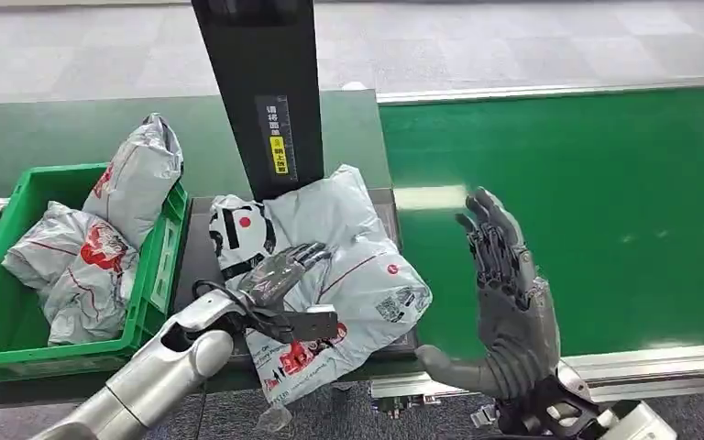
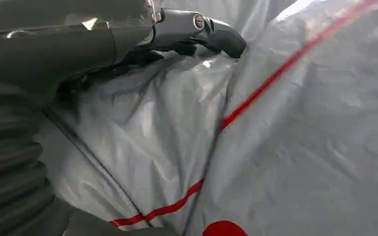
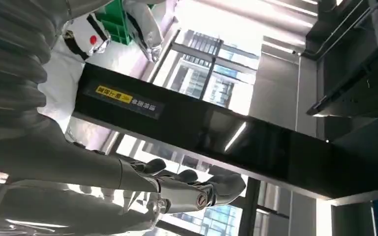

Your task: Moved the parcel from conveyor to table for the left to box.

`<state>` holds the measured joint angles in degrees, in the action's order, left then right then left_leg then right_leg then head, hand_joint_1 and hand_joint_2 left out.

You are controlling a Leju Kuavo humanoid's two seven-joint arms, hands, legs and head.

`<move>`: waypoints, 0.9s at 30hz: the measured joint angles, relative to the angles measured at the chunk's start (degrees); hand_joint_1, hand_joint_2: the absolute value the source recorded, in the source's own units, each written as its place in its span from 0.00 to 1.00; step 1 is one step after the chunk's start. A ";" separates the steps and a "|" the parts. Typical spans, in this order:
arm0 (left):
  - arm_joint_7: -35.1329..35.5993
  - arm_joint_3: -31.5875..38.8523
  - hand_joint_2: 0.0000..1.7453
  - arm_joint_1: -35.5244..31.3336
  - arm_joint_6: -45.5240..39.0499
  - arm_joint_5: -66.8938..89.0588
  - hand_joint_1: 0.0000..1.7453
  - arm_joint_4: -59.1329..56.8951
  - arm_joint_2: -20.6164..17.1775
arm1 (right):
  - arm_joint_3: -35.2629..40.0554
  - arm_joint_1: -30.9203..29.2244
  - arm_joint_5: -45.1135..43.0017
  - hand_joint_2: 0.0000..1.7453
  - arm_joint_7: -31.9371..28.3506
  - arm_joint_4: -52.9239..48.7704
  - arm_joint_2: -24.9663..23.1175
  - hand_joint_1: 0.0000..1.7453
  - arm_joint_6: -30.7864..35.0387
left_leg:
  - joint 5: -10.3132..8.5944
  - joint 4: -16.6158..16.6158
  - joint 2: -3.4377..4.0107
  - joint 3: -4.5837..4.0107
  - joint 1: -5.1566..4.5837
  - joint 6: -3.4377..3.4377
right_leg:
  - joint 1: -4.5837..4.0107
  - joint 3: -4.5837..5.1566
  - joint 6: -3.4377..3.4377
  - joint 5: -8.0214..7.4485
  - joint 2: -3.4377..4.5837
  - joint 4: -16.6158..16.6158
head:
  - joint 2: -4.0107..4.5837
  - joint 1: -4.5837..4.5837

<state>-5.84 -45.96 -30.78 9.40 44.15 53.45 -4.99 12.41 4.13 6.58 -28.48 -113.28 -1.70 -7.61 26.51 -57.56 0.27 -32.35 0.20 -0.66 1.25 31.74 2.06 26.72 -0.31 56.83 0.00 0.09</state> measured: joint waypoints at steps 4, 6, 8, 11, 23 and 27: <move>-1.31 -1.45 1.00 -0.68 -1.07 -0.02 0.00 -5.76 1.60 | 0.02 -0.23 -0.13 1.00 0.42 0.02 0.00 0.00 0.94 | 0.08 0.05 -0.39 0.57 -0.01 -0.03 | 0.02 -0.76 0.08 0.23 -0.38 -0.08 | 0.00 -0.02; -1.84 -1.79 1.00 -1.22 -1.11 -0.04 0.00 -7.27 2.38 | 0.04 -0.31 -0.17 1.00 0.79 0.02 0.00 0.00 1.14 | 0.19 0.06 -0.58 0.93 -0.02 -0.15 | 0.03 -1.21 0.11 0.39 -0.59 -0.10 | 0.00 -0.02; -2.36 -2.32 1.00 -1.87 -1.22 -0.31 0.05 -8.67 3.06 | 0.09 -0.37 -0.20 1.00 1.03 0.02 0.00 0.00 1.49 | 0.24 0.06 -0.71 1.22 -0.04 -0.17 | 0.06 -1.55 0.18 0.50 -0.68 -0.13 | 0.00 -0.02; -3.01 -2.65 1.00 -2.54 -1.20 -0.55 1.00 -10.02 3.76 | 0.11 -0.48 -0.20 1.00 1.22 0.04 0.00 0.00 1.84 | 0.24 0.06 -0.72 1.36 -0.05 -0.17 | 0.06 -1.69 0.19 0.48 -0.68 -0.14 | 0.00 -0.02; -5.29 -3.94 1.00 -3.59 -2.18 -3.06 1.00 -10.24 4.15 | 0.11 -0.27 -0.37 1.00 1.36 0.17 0.00 0.00 2.01 | 0.19 0.04 -0.75 1.48 -0.06 -0.16 | 0.07 -1.82 0.21 0.43 -0.70 -0.13 | 0.00 -0.02; -5.27 -3.85 1.00 -3.16 -2.40 -5.22 1.00 -6.92 3.59 | 0.11 0.44 0.00 1.00 1.27 0.17 0.00 0.00 1.95 | 0.19 0.04 -0.74 1.32 -0.06 -0.15 | 0.07 -1.63 0.21 0.43 -0.68 -0.11 | 0.00 -0.02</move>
<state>-11.10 -49.81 -33.94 6.99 38.93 46.53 -1.40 12.52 4.57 6.58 -27.21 -113.11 -1.70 -5.66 26.70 -57.52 -0.47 -31.03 0.14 -0.81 1.32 30.11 2.27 27.16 -0.98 56.72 0.00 0.07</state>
